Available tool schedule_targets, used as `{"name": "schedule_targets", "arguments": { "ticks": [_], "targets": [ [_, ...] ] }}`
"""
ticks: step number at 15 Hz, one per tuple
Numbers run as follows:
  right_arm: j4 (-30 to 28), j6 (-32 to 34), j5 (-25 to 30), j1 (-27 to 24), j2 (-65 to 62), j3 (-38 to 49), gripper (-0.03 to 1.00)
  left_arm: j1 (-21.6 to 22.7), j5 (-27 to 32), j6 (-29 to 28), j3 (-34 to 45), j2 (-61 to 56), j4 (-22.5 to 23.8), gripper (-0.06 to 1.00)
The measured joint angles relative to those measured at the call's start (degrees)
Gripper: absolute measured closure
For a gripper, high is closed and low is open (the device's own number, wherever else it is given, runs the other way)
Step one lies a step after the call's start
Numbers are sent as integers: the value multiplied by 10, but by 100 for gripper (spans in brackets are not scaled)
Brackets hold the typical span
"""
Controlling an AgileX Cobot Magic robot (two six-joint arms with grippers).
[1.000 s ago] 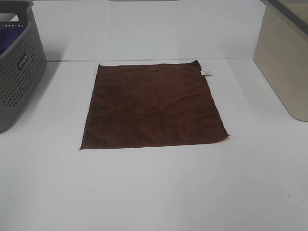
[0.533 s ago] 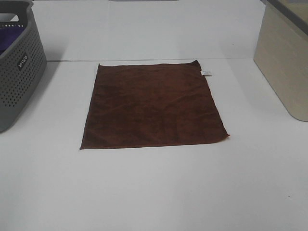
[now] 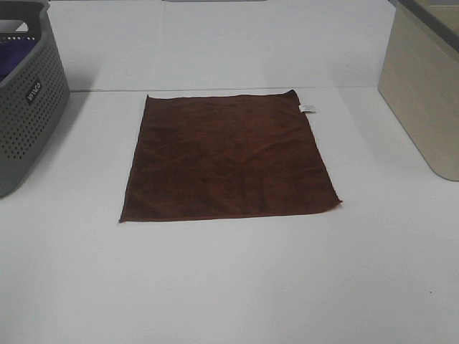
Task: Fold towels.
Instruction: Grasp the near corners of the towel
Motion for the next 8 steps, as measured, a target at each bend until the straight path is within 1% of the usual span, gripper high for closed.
{"name": "schedule_targets", "arguments": {
  "ticks": [5,8],
  "targets": [
    [2,0,0,0,0,0,-2,0,0,0,0,0,0,19],
    [23,0,0,0,0,0,-2,0,0,0,0,0,0,19]
  ]
}}
